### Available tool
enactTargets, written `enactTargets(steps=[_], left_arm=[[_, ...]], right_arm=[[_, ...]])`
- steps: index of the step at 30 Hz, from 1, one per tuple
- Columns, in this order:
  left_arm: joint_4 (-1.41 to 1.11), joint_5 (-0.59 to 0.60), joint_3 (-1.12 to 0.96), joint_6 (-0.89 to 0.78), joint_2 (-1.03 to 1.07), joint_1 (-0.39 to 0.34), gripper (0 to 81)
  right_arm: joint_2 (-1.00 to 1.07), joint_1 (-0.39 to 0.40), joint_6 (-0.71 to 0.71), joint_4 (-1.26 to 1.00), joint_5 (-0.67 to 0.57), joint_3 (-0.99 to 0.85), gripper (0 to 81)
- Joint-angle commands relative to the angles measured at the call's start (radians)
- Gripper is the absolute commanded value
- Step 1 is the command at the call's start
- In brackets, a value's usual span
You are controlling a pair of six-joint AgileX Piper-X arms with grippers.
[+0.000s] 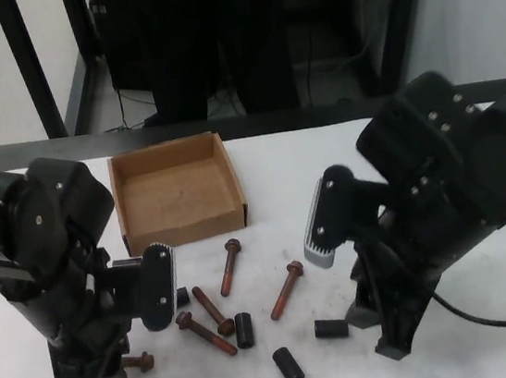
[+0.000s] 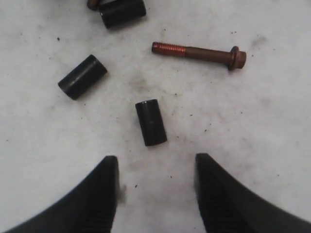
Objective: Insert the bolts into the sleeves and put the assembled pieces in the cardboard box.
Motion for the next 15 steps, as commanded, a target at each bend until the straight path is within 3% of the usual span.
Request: enactTargets(steps=[1,7,15], left_arm=[[-0.013,0.010,-0.007,0.007,0.000,0.003,32.6],[-0.030,0.060,-0.007,0.007,0.002,0.004,32.6],[-0.086,0.060,-0.009,0.007,0.004,0.008,32.6]], right_arm=[[0.022,0.005,-0.053,-0.024,0.003,-0.006,45.9],[0.053,0.034,-0.277,-0.087,0.088,-0.006,45.9],[0.078,0.051,-0.321,-0.140,0.092,-0.006,45.9]])
